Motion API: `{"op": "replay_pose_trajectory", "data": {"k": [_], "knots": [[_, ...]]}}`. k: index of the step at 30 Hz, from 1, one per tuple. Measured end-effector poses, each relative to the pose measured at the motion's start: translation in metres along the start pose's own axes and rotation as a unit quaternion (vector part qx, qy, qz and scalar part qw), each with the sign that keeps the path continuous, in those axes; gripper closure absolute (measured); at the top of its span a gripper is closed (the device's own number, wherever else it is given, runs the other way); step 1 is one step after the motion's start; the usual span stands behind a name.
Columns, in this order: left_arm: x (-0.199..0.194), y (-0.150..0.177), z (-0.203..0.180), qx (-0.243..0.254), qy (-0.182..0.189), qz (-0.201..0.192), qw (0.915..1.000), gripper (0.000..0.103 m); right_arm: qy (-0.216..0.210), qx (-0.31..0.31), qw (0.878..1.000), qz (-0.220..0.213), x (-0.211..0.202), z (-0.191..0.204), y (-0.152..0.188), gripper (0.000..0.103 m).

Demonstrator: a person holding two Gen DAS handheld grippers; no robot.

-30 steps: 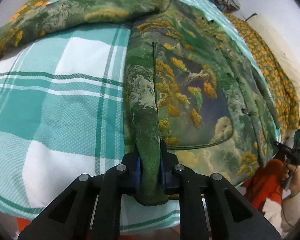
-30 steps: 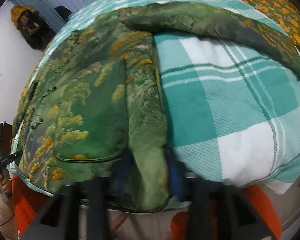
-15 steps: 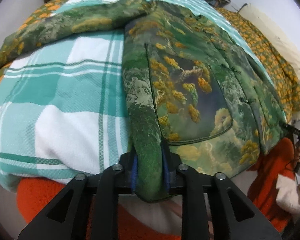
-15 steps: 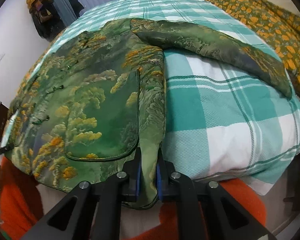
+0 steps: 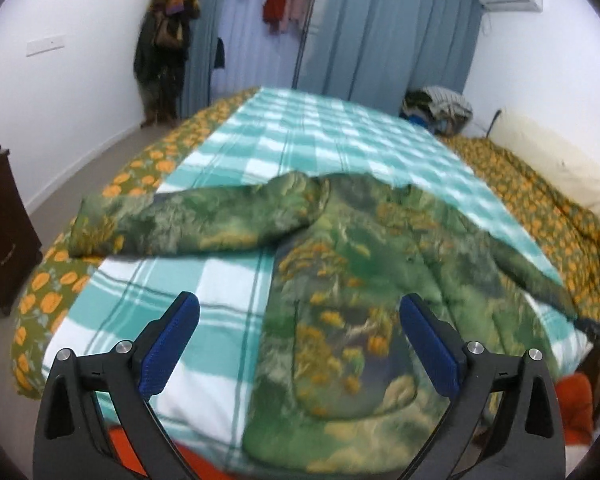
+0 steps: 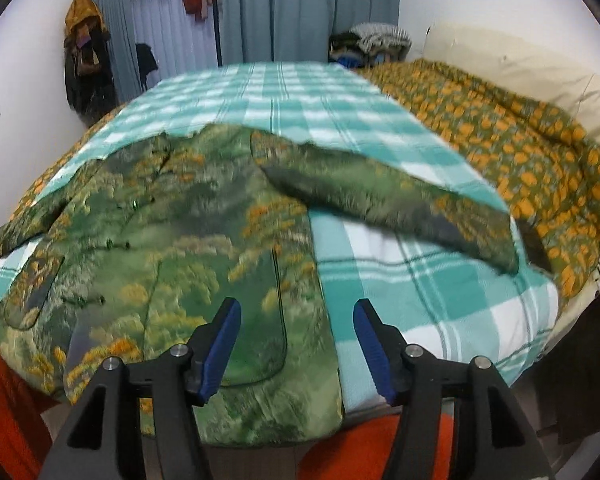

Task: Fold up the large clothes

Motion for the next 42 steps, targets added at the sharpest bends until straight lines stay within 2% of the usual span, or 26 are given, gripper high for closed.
{"op": "replay_pose_trajectory", "data": {"k": [5,9,13,17,20,24,29,32,36,41,42], "knots": [[0.021,0.015,-0.016,0.007,0.005,0.014,0.9999,0.003,0.015,0.023,0.999,-0.022,-0.005,0.009,0.002,0.043],[0.036,0.043,-0.036,0.017,0.03,0.052,0.9981,0.003,0.005,0.029,0.999,-0.022,-0.004,0.021,0.013,0.043],[0.045,0.064,-0.049,0.04,-0.008,0.074,0.9964,0.003,0.0,0.025,1.0,-0.018,-0.001,0.027,0.022,0.043],[0.049,0.063,-0.052,0.049,-0.01,0.084,0.9952,0.001,-0.009,0.027,0.999,-0.033,-0.004,0.028,0.02,0.043],[0.049,0.051,-0.044,0.032,-0.016,0.07,0.9969,0.001,-0.005,0.043,0.998,-0.042,-0.003,0.021,0.016,0.043],[0.051,0.039,-0.03,-0.017,0.004,0.071,0.9973,0.001,0.001,0.073,0.997,-0.034,0.01,0.0,0.01,0.043],[0.051,0.041,-0.02,-0.038,-0.012,0.074,0.9965,0.001,0.0,0.146,0.989,-0.034,0.027,-0.053,-0.003,0.043],[0.052,0.043,-0.023,-0.028,-0.02,0.076,0.9965,0.001,-0.01,0.193,0.981,-0.035,0.043,-0.089,-0.008,0.043],[0.057,0.047,-0.031,-0.005,-0.031,0.084,0.996,0.001,-0.005,0.265,0.964,-0.027,0.076,-0.151,-0.011,0.043],[0.063,0.052,-0.031,-0.006,-0.037,0.097,0.9946,0.001,0.017,0.383,0.923,0.019,0.135,-0.235,0.006,0.043],[0.064,0.054,-0.031,-0.007,-0.039,0.1,0.9942,0.001,0.014,0.414,0.91,0.025,0.146,-0.249,0.011,0.043]]}}
Point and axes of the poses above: each gripper's, at about its wrist camera, not at the fingertips, and x roughly the way its jaws point, z to its left, y to its underside, the point moved 5 cm from there along x, roughly the way its jaws point, and after that the axes turned 4 degrees about y, right-handed, at the moved point
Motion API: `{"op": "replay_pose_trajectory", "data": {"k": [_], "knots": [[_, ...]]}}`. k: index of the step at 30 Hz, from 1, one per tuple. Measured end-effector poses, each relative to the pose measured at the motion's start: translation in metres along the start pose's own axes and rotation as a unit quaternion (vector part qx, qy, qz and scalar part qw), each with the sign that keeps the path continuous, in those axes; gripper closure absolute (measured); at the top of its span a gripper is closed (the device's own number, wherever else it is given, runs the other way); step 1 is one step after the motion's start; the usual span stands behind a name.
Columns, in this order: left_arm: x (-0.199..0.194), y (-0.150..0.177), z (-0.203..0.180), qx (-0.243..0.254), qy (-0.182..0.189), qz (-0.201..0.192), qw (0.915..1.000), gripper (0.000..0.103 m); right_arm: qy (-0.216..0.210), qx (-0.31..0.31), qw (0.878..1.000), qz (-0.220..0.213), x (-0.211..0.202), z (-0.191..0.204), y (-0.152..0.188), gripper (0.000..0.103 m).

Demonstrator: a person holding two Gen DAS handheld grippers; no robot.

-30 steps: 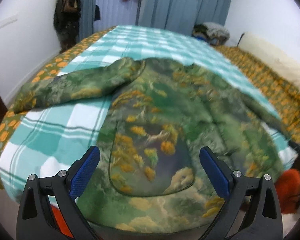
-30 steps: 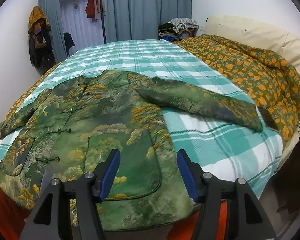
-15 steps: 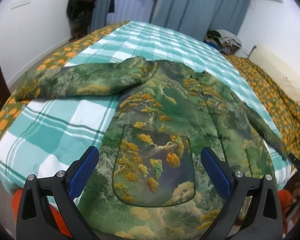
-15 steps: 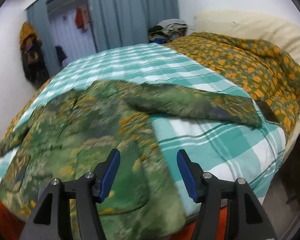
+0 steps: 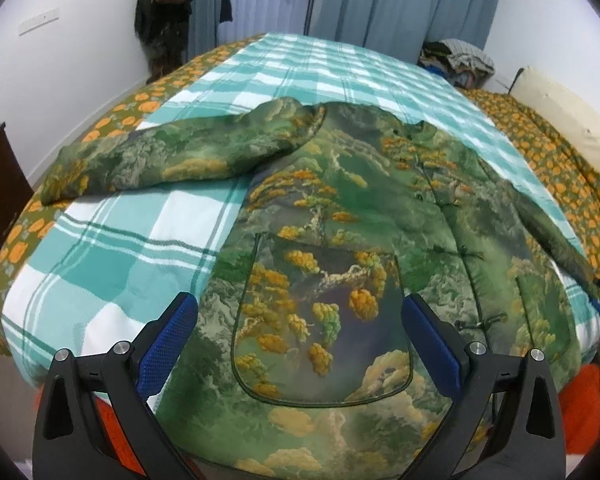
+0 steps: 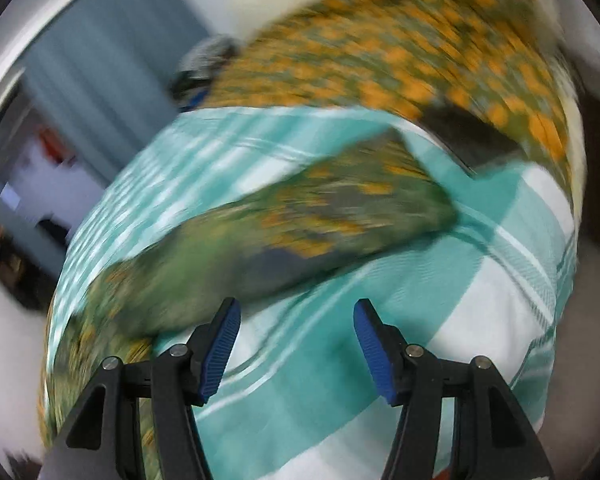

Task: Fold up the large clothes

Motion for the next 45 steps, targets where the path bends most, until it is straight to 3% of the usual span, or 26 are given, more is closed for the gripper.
{"op": "replay_pose_trajectory", "data": {"k": [4,9,10,12,14,18,20,22,25,29,35,36,38,40,43,45], "knots": [[0.006,0.004,0.001,-0.002,-0.014,0.015,0.9998,0.001,-0.021,0.129,0.991,0.01,0.033,-0.036,-0.016,0.043],[0.008,0.007,-0.003,0.007,-0.024,0.023,0.9994,0.001,-0.03,0.191,0.981,-0.018,0.05,-0.048,-0.03,0.044],[0.008,0.008,-0.005,0.011,-0.025,0.024,0.9993,0.001,-0.023,0.186,0.982,-0.021,0.051,-0.046,-0.034,0.065],[0.008,0.008,-0.008,0.018,-0.026,0.023,0.9992,0.001,-0.002,0.158,0.987,-0.033,0.045,-0.038,-0.039,0.086],[0.008,0.009,-0.012,0.025,-0.026,0.021,0.9991,0.001,-0.002,0.121,0.991,-0.057,0.029,-0.021,-0.042,0.092],[0.014,0.011,-0.021,0.036,-0.022,0.026,0.9988,0.001,-0.055,-0.02,0.993,-0.103,-0.027,0.05,-0.04,0.092],[0.015,0.013,-0.026,0.039,-0.019,0.027,0.9987,0.001,-0.09,-0.117,0.982,-0.116,-0.061,0.105,-0.022,0.093],[0.016,0.014,-0.033,0.045,-0.012,0.027,0.9985,0.001,-0.126,-0.223,0.958,-0.127,-0.097,0.163,0.013,0.093],[0.013,0.014,-0.041,0.054,-0.002,0.025,0.9982,0.001,-0.173,-0.33,0.921,-0.118,-0.125,0.227,0.078,0.093],[0.007,0.013,-0.042,0.05,0.007,0.02,0.9985,0.001,-0.2,-0.42,0.881,-0.085,-0.123,0.277,0.172,0.093],[0.005,0.012,-0.041,0.042,0.026,0.028,0.9984,0.001,-0.174,-0.525,0.832,-0.038,-0.082,0.3,0.3,0.089],[0.006,0.011,-0.042,0.041,0.034,0.03,0.9981,0.001,-0.169,-0.532,0.829,-0.027,-0.077,0.298,0.312,0.087],[0.009,0.007,-0.048,0.038,0.056,0.037,0.997,0.001,-0.167,-0.539,0.825,0.009,-0.066,0.29,0.331,0.071],[0.015,0.002,-0.057,0.032,0.086,0.048,0.9946,0.001,-0.176,-0.541,0.821,0.04,-0.063,0.284,0.34,0.039],[0.028,-0.01,-0.083,0.024,0.141,0.074,0.9869,0.002,-0.188,-0.539,0.819,0.055,-0.076,0.276,0.344,0.038],[0.043,-0.019,-0.112,0.026,0.19,0.097,0.9765,0.002,-0.196,-0.532,0.821,0.059,-0.086,0.267,0.337,0.038]]}}
Point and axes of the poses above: each gripper's, at about its wrist camera, not at the fingertips, and x roughly the way its jaws point, z to its left, y to its underside, the point moved 5 cm from there along x, roughly the way its jaws point, and after that the axes turned 4 degrees about y, right-handed, at the moved point
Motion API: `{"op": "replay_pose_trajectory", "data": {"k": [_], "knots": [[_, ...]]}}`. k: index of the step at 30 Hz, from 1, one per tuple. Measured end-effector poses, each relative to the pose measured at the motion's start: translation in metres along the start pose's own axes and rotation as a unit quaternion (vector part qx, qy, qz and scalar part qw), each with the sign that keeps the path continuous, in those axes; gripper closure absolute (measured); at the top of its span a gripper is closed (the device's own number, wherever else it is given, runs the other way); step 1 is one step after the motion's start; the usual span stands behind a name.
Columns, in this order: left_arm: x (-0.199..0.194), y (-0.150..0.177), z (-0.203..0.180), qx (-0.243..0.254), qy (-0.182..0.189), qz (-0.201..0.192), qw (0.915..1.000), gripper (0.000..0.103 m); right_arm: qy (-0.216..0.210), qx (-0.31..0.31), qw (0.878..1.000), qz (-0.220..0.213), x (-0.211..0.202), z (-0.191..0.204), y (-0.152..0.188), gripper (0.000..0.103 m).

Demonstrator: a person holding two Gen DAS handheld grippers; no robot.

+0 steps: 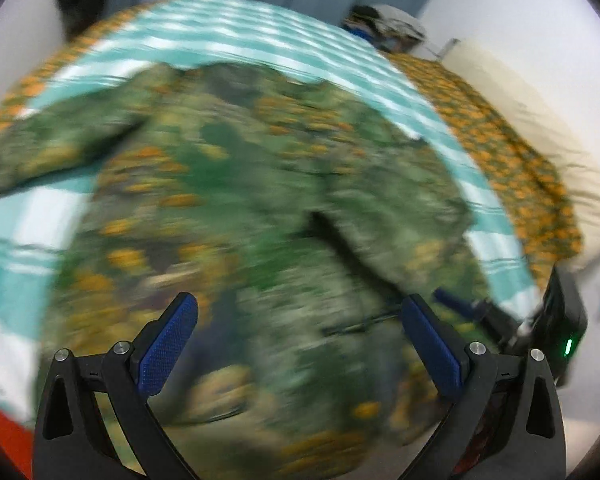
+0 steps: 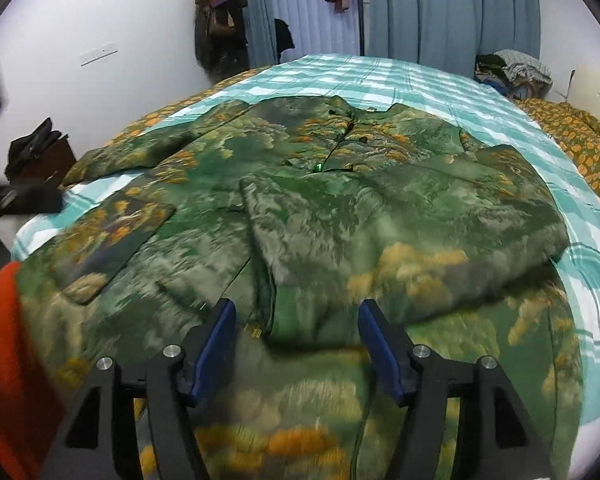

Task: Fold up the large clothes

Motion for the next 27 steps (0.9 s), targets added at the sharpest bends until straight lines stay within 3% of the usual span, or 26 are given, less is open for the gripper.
{"op": "replay_pose_trajectory", "data": {"k": [4,8,9,13,17,21,27], "knots": [[0.065,-0.017,-0.031,0.02,0.049,0.067,0.9963,0.004,0.01,0.034,0.999,-0.021,-0.026,-0.018,0.013,0.033],[0.125,-0.024,-0.026,-0.016,0.013,0.112,0.9935,0.038,0.01,0.07,0.997,-0.023,-0.03,-0.033,0.017,0.033],[0.131,-0.025,-0.023,-0.025,-0.003,0.109,0.9938,0.055,0.009,0.075,0.997,-0.028,-0.032,-0.036,0.016,0.033],[0.123,-0.031,-0.024,-0.039,-0.019,0.081,0.9957,0.092,0.017,0.068,0.996,-0.048,-0.039,-0.043,0.017,0.033],[0.103,-0.046,-0.038,-0.001,-0.032,0.066,0.9973,0.096,0.02,0.074,0.996,-0.053,-0.039,-0.053,0.018,0.033],[0.083,-0.086,-0.04,0.047,-0.043,0.037,0.9973,0.096,0.014,0.096,0.993,-0.061,-0.039,-0.066,0.015,0.033],[0.094,-0.156,0.007,0.062,-0.097,-0.004,0.9933,0.096,0.025,0.135,0.989,-0.06,-0.036,-0.1,0.008,0.033]]}}
Point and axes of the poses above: each gripper's, at about its wrist camera, not at the fingertips, and x roughly the way its jaws point, z to its left, y to its underside, the point moved 5 cm from there along x, roughly the way its jaws point, and after that the axes turned 4 degrees about y, right-handed, at the moved point
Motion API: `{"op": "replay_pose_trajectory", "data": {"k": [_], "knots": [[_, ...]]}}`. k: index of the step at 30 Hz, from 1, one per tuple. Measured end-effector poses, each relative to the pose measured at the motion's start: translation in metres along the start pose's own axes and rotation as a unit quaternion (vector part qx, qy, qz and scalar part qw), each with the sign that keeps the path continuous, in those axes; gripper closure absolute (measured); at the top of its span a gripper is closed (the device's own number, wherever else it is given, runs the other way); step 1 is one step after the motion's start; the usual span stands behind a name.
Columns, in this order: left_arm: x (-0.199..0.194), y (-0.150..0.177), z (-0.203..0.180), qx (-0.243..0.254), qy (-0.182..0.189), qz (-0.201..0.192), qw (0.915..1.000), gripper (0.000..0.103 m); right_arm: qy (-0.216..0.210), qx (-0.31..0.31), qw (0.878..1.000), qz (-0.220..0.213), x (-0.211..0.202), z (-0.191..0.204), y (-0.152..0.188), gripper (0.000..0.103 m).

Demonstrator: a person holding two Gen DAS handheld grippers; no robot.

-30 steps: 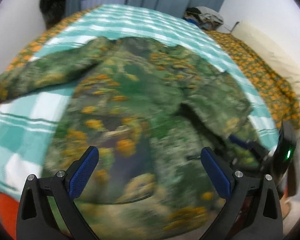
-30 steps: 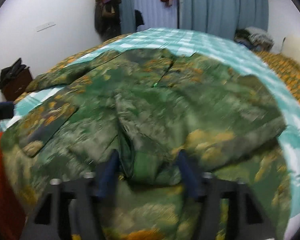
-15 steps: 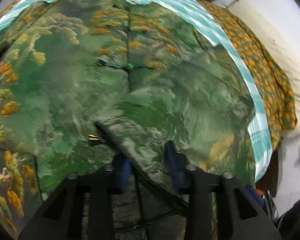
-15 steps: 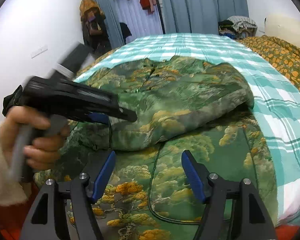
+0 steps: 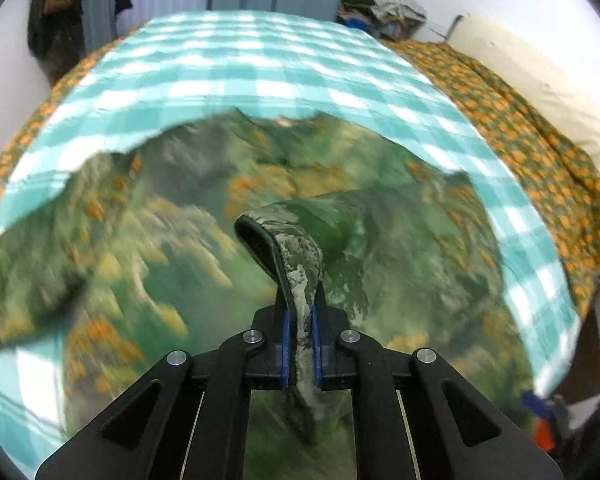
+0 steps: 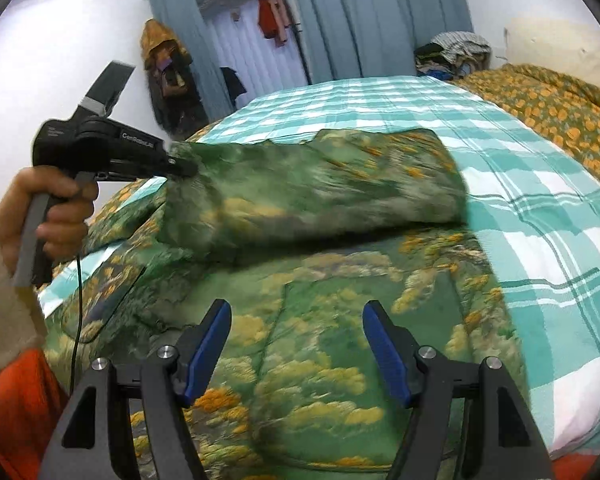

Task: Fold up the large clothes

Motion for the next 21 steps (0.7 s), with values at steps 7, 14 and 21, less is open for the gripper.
{"op": "replay_pose_trajectory", "data": {"k": [7,14,21], "knots": [[0.053,-0.004,0.051,-0.038,-0.031,0.006,0.9988,0.096,0.045,0.004,0.999,0.006,0.037,-0.046,-0.065,0.049],[0.068,0.006,0.058,-0.034,-0.04,0.001,0.9986,0.095,0.062,-0.019,0.996,0.055,0.128,-0.065,-0.123,0.069],[0.088,0.022,0.072,-0.05,-0.023,-0.001,0.9985,0.092,0.087,-0.056,0.985,0.136,0.192,-0.07,-0.092,0.07]]}}
Point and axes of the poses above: each gripper's, at about its wrist camera, not at the fingertips, and x roughly the way its jaws point, z to its left, y to its underside, the point moved 5 cm from there along x, roughly the way its jaws point, and after that the axes turned 4 degrees about y, right-handed, at the moved point
